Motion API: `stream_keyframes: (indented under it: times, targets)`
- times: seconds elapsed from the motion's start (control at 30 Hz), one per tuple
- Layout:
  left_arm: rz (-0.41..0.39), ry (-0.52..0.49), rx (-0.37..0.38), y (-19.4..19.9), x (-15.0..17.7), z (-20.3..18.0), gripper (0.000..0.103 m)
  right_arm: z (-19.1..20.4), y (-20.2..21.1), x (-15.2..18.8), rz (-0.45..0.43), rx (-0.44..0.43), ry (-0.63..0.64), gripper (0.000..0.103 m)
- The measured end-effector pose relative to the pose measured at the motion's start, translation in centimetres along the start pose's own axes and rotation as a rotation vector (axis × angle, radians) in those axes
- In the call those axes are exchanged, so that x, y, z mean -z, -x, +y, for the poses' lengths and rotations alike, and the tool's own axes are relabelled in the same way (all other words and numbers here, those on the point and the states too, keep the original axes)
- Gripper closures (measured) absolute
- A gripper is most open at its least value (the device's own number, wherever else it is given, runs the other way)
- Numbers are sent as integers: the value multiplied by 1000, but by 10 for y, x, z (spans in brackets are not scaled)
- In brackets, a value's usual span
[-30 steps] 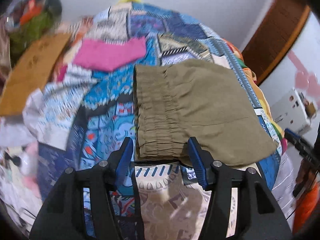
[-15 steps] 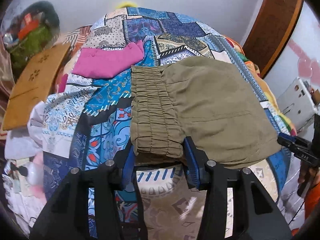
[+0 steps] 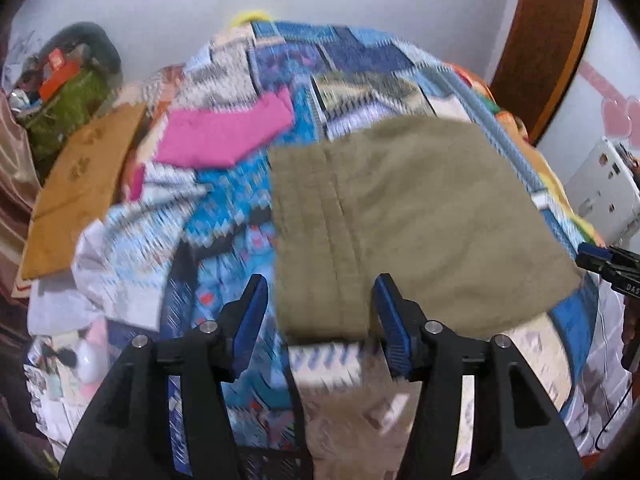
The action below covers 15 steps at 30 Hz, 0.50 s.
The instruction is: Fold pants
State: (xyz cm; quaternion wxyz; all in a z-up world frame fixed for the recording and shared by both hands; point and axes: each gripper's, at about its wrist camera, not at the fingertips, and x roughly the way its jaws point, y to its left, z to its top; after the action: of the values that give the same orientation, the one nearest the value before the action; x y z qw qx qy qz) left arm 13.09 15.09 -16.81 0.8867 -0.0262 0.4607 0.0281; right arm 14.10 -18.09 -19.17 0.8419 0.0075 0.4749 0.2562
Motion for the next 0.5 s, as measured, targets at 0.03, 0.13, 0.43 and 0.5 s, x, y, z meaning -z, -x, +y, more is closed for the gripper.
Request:
stream_keyframes:
  times: [0.03,0.13,0.43,0.5]
  targets:
    - [-15,0,-11,2,-7,2,42,0,1,-4,-11,3,1,65]
    - [-42,-2,-38,-1,-31,9,39,-8,5,-23,-51,11,2,65]
    - [6,14,-44,-63,-86,32,36,-34,-21,-96,-115,82,19,61]
    - [30,15,-54,-76,-90,34,36,-39,-36,-112,-118,91,25,59]
